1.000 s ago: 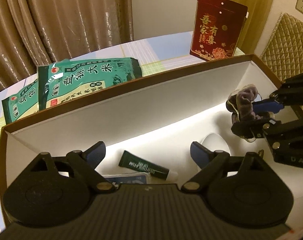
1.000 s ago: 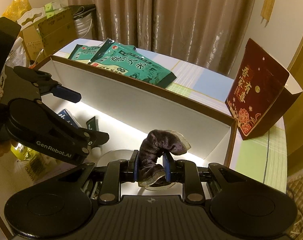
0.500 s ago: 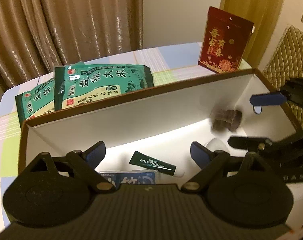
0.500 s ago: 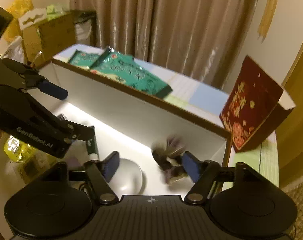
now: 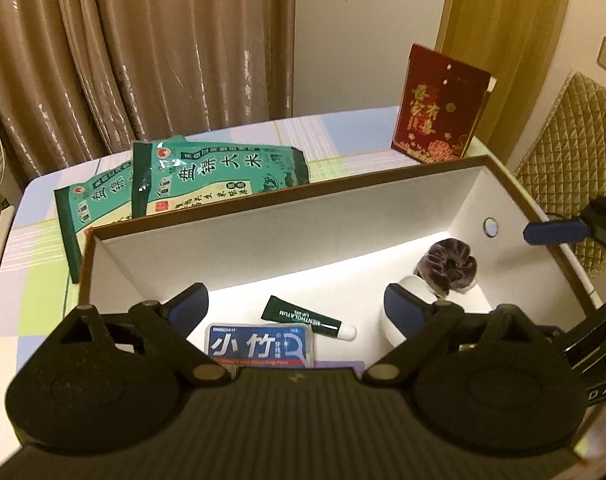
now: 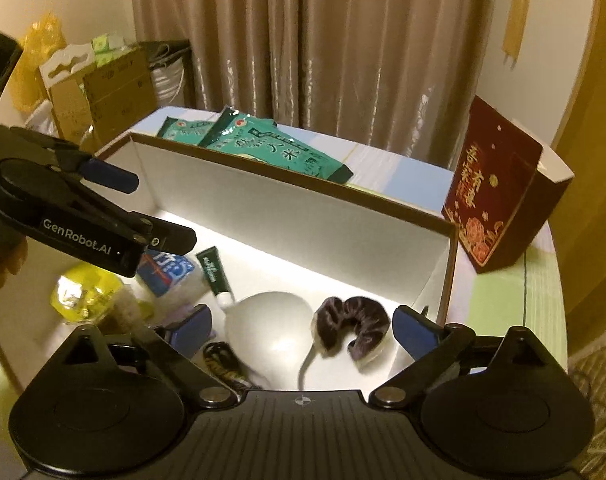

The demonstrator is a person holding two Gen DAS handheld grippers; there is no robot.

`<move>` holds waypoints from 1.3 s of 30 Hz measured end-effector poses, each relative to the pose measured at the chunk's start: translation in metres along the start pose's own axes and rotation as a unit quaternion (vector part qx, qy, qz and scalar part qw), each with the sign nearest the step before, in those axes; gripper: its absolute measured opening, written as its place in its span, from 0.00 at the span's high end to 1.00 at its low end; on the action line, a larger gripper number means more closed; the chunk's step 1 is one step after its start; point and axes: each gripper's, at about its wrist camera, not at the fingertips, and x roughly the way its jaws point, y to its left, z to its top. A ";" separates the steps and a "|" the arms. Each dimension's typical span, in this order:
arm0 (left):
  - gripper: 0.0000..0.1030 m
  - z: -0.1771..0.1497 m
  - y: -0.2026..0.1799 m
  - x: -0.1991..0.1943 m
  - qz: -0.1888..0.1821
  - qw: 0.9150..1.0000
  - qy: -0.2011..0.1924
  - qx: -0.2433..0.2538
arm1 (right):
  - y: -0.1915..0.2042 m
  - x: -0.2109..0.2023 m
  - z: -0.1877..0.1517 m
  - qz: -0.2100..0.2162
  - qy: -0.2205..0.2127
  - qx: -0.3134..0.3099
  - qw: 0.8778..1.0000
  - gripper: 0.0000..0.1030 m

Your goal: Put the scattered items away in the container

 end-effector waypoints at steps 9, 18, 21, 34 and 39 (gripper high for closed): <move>0.01 -0.018 -0.007 -0.067 0.043 0.997 -0.066 0.026 | 0.013 -0.040 -0.011 0.002 -0.030 0.038 0.999 0.02; 0.01 -0.043 -0.012 -0.134 0.082 0.993 -0.088 -0.004 | 0.033 -0.079 -0.031 -0.011 -0.044 0.080 0.996 0.02; 0.01 -0.053 -0.014 -0.153 0.070 0.994 -0.086 -0.024 | 0.042 -0.092 -0.040 -0.018 -0.046 0.092 0.995 0.02; 0.01 -0.095 -0.043 -0.217 0.083 0.991 -0.088 -0.051 | 0.073 -0.150 -0.070 -0.021 -0.067 0.100 0.992 0.02; 0.01 -0.109 -0.059 -0.232 0.094 0.990 -0.096 -0.042 | 0.077 -0.164 -0.079 -0.015 -0.067 0.096 0.993 0.02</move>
